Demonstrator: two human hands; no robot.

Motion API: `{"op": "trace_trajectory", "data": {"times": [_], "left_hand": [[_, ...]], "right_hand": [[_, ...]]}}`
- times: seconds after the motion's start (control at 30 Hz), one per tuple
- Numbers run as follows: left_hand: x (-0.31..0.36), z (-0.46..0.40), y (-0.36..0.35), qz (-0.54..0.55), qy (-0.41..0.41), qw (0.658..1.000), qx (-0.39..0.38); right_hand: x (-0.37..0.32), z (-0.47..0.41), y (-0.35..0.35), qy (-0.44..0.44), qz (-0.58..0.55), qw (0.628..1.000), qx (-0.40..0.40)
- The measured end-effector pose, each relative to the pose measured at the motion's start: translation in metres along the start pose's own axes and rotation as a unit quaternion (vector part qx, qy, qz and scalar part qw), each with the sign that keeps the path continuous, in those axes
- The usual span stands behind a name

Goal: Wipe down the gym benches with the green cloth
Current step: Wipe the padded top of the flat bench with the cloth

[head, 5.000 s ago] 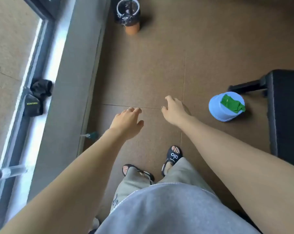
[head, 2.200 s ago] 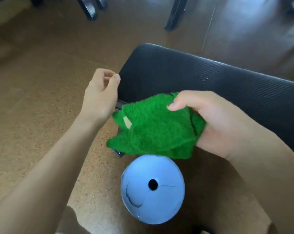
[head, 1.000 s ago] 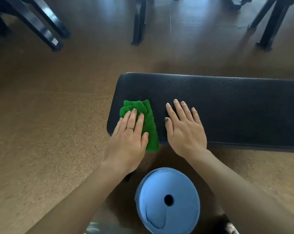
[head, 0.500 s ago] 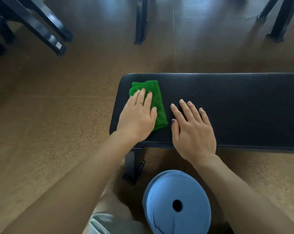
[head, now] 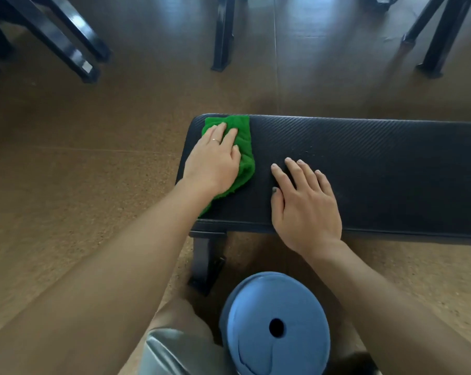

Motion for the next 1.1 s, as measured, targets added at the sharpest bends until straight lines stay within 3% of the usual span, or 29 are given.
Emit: {"op": "trace_trajectory", "data": {"times": [0.3, 0.77, 0.9, 1.1], "left_hand": [[-0.022, 0.120, -0.027, -0.014, -0.028, 0.999, 0.007], [-0.053, -0.031, 0.016, 0.113, 0.160, 0.979, 0.050], [-0.061, 0.019, 0.005, 0.161, 0.168, 0.972, 0.038], [-0.050, 0.118, -0.018, 0.204, 0.208, 0.953, 0.079]], "right_hand": [[-0.003, -0.004, 0.001, 0.003, -0.016, 0.998, -0.060], [-0.009, -0.020, 0.002, 0.022, -0.029, 0.999, -0.006], [-0.008, -0.019, 0.003, 0.020, -0.026, 0.999, -0.011], [-0.010, -0.019, 0.003, 0.018, -0.020, 0.999, -0.018]]}}
Point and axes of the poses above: each hand's wrist, its own z-axis away from the middle knuckle, its own y-axis out of the back of the hand, x = y × z, the point moved 6 cm from there along -z, towards the middle knuckle, and after that the axes turned 10 degrees about -x, right-handed, at the moved point
